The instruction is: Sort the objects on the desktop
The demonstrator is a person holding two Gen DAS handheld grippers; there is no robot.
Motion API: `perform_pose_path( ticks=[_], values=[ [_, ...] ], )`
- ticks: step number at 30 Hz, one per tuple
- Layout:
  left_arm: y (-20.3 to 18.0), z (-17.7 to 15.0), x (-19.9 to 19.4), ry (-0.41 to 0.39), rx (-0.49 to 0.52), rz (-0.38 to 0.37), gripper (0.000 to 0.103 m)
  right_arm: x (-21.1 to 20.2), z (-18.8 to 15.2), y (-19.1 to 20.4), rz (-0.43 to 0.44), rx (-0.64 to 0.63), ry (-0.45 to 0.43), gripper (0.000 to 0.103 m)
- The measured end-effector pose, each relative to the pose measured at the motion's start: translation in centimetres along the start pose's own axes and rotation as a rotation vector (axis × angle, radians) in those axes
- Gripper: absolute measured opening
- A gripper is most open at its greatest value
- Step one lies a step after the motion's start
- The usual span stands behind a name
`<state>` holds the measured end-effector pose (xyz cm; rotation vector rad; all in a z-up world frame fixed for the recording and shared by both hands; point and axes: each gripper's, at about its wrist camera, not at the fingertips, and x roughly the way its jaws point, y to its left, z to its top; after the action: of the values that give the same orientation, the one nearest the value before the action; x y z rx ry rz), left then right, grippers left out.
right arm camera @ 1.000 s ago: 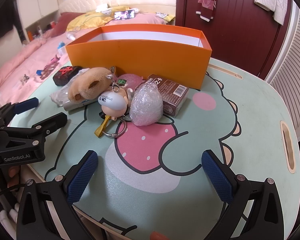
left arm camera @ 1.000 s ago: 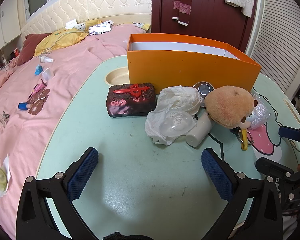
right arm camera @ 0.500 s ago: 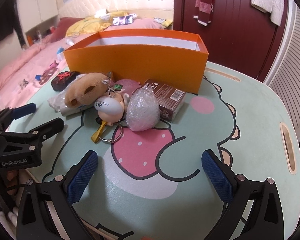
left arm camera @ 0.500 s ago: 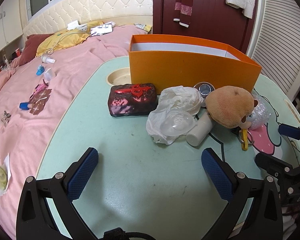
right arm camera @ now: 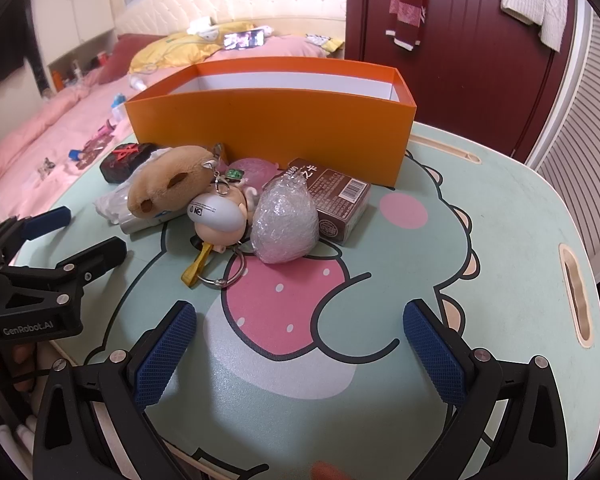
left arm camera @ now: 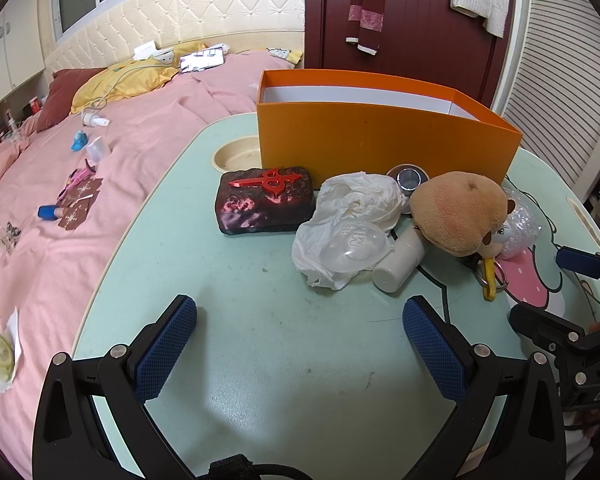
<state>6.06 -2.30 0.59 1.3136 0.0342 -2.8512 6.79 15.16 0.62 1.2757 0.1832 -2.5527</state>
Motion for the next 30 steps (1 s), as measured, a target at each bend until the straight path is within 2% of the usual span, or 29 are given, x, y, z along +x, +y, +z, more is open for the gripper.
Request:
perform_pose_path(
  ticks=[30],
  values=[
    [0.30,0.10,0.12,0.003,-0.004,0.003,0.103,-0.09,-0.35,-0.11,0.007,-0.001,-0.007,0.103]
  ],
)
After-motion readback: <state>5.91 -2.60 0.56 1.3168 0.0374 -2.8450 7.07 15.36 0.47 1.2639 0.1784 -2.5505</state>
